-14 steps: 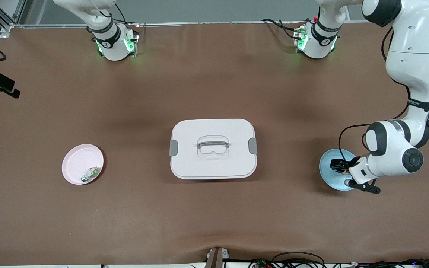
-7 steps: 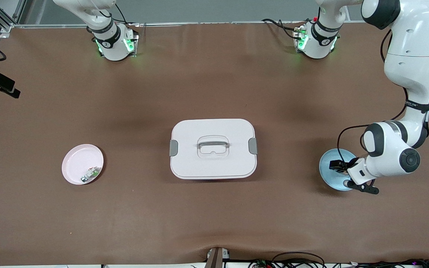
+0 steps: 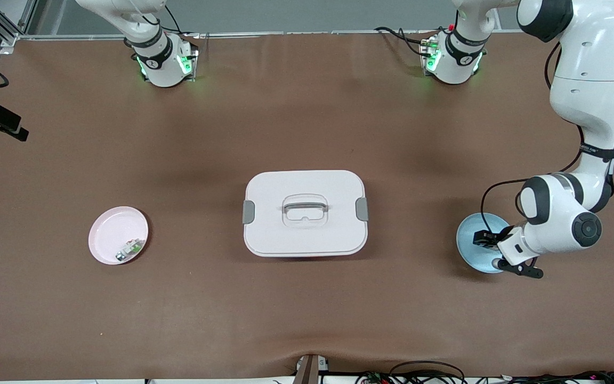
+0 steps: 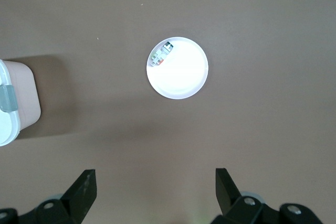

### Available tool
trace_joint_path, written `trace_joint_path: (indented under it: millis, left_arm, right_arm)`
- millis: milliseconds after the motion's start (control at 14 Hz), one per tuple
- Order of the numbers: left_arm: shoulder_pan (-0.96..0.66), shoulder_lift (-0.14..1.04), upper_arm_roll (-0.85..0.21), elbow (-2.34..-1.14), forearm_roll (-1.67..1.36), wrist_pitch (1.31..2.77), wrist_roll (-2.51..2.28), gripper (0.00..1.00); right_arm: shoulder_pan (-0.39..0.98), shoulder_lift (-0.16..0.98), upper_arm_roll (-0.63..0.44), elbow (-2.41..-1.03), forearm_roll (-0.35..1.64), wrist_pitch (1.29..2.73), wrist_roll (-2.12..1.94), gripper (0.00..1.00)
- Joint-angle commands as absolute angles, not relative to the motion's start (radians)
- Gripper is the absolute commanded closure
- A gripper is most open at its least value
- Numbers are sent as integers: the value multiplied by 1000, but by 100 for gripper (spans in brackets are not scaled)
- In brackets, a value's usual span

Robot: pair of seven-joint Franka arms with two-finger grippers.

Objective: Transfer orange switch to right arm and place
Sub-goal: 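Close the left gripper on the orange switch, then lift the orange switch and carry it over the white box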

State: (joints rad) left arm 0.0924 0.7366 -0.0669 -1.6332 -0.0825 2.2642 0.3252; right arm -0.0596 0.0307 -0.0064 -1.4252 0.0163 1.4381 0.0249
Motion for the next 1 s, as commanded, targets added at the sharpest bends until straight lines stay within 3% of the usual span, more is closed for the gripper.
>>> trace_joint_path:
  millis: [0,429,643,929]
  left_arm:
    - [92,712,-77,-1643,-80,2252,269,66]
    - [68,597,-60,-1635,-71,2070,11,66]
    - [67,583,-57,-1565,-71,1929,-232,65]
    - [69,497,-75,-1549,-86,1856,-539,66]
  right_arm:
    - [-71,31,-2,-1414,18,1440,21,0]
    - [-77,31,-2,-1414,25,1443,21,0]
    - [-77,31,-2,-1413,8,1456,18,0]
    - [-78,31,-3,-1413,-17,1459,17,0]
